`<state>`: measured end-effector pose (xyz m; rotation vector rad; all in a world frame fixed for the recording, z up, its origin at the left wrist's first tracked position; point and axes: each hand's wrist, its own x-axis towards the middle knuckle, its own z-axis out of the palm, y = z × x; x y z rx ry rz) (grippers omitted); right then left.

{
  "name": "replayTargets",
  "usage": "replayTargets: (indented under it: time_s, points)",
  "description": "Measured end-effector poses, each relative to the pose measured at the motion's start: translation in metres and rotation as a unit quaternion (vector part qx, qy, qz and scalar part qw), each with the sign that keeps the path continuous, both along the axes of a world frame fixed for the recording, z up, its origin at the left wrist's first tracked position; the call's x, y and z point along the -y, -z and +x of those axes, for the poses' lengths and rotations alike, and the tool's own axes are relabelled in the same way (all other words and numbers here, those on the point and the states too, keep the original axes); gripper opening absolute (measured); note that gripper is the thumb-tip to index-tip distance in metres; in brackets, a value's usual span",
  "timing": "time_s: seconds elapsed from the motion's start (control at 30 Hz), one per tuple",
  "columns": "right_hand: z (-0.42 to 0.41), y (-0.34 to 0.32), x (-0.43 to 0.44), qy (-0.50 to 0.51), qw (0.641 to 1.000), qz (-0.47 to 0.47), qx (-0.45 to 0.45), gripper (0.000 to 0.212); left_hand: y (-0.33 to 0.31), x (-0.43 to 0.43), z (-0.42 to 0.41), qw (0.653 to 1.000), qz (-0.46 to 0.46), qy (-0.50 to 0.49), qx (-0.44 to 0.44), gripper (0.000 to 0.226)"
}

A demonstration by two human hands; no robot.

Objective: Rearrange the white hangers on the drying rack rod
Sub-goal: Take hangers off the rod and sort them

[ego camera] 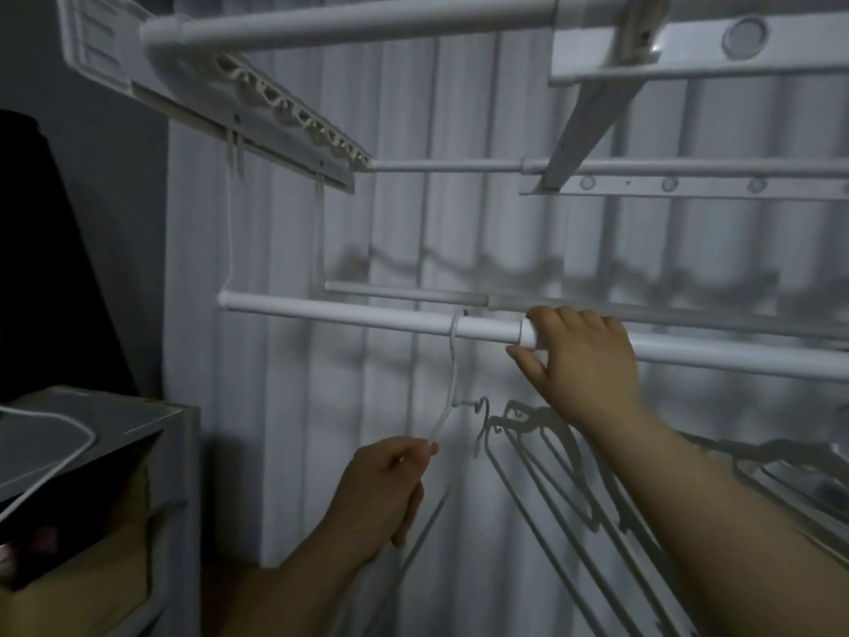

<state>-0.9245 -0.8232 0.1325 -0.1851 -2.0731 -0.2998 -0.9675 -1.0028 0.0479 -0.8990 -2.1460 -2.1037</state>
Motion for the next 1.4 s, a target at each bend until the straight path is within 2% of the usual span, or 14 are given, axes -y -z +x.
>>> replayTargets:
  time_s: [0.13, 0.27, 0.53, 0.77, 0.83, 0.93, 1.07, 1.27, 1.33, 1.4]
  points:
    - [-0.002, 0.0, -0.003, 0.027, 1.0, -0.005, 0.013, 0.041, 0.006, -0.001, -0.007, 0.999, 0.02, 0.021, 0.017, 0.024]
    - [-0.004, 0.001, -0.002, 0.038, 0.999, 0.002, 0.003, 0.038, 0.013, 0.011, -0.017, 0.999, 0.038, 0.011, 0.035, 0.024]
    - [-0.008, -0.002, 0.003, 0.027, 0.999, -0.028, -0.017, 0.029, 0.013, 0.048, -0.051, 0.993, 0.082, -0.055, 0.062, 0.025]
    - [-0.01, -0.002, 0.009, 0.03, 0.999, -0.029, -0.014, 0.034, 0.014, 0.091, -0.076, 0.985, 0.095, -0.138, 0.05, 0.03]
    - [-0.01, -0.003, 0.012, 0.03, 0.999, -0.035, -0.013, 0.038, 0.013, 0.101, -0.08, 0.982, 0.093, -0.156, 0.054, 0.026]
    - [-0.011, -0.002, 0.014, 0.029, 0.999, -0.039, -0.004, 0.032, 0.009, 0.116, -0.086, 0.978, 0.082, -0.182, 0.064, 0.018]
    - [-0.011, -0.003, 0.018, 0.032, 0.999, -0.043, -0.005, 0.031, 0.006, 0.133, -0.098, 0.973, 0.083, -0.201, 0.082, 0.018]
    - [-0.012, -0.003, 0.021, 0.025, 0.999, -0.044, 0.001, 0.033, 0.002, 0.156, -0.103, 0.965, 0.016, -0.241, 0.097, 0.026]
    - [-0.011, -0.003, 0.022, 0.022, 0.998, -0.051, 0.002, 0.035, -0.001, 0.161, -0.099, 0.954, -0.049, -0.291, 0.049, 0.025]
    - [-0.01, -0.004, 0.023, 0.022, 0.998, -0.058, 0.012, 0.039, -0.007, 0.165, -0.089, 0.929, -0.098, -0.354, -0.035, 0.033]
